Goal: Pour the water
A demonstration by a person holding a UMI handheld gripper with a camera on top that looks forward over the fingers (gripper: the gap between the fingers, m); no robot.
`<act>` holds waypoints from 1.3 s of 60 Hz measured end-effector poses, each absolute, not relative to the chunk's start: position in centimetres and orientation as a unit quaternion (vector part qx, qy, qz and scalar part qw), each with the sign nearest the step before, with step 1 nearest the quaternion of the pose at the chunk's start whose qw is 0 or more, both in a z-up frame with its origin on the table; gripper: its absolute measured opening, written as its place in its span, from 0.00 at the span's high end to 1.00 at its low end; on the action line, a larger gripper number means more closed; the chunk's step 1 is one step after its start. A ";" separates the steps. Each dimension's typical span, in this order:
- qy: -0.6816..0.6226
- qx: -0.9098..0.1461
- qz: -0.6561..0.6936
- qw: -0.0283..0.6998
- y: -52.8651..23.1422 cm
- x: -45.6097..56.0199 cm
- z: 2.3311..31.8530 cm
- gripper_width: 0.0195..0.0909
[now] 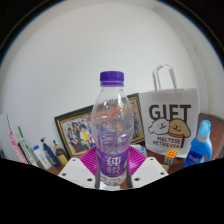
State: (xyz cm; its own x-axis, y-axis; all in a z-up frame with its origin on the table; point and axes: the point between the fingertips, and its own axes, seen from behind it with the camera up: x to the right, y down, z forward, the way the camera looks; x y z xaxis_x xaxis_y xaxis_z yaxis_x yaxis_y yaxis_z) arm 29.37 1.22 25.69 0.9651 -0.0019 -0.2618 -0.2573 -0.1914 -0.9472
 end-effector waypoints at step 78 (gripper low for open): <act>0.073 -0.872 -0.059 0.481 -14.5 28.3 16.2 0.07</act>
State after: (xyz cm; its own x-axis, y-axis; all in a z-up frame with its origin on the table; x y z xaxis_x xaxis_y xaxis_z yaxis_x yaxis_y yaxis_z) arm 28.34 -14.49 16.17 0.9823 -0.1846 0.0334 -0.0701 -0.5266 -0.8472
